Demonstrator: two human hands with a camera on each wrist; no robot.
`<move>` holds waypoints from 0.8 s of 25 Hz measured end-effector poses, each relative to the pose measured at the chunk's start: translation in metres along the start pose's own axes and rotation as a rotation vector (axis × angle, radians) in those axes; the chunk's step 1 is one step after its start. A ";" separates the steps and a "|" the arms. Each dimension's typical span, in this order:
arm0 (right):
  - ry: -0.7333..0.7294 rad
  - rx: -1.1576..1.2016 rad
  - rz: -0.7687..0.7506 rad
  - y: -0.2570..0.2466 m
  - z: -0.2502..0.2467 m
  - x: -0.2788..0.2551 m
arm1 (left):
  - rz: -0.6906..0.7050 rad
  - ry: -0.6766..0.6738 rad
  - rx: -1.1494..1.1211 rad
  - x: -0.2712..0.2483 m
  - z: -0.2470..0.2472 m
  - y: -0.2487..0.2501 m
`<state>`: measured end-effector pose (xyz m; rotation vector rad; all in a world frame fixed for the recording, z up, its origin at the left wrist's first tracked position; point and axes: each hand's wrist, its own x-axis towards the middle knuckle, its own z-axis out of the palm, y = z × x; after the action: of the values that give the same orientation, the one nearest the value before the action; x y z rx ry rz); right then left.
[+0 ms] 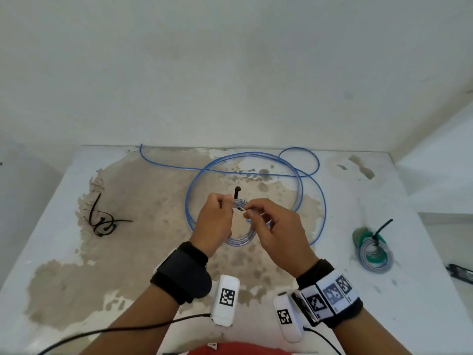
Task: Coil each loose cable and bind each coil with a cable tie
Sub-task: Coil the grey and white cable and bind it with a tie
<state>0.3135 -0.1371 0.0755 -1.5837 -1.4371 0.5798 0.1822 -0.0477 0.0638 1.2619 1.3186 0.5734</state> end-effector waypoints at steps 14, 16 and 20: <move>0.040 0.097 -0.044 0.004 -0.058 -0.001 | 0.049 -0.019 0.016 -0.011 0.050 0.030; 0.059 0.247 0.069 0.001 -0.056 0.004 | 0.035 -0.008 -0.008 -0.011 0.051 0.033; 0.088 0.453 0.351 -0.007 -0.051 0.017 | 0.026 0.009 -0.032 -0.010 0.054 0.038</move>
<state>0.3548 -0.1367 0.1103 -1.4729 -0.8827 0.9532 0.2408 -0.0638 0.0897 1.2536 1.2971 0.6169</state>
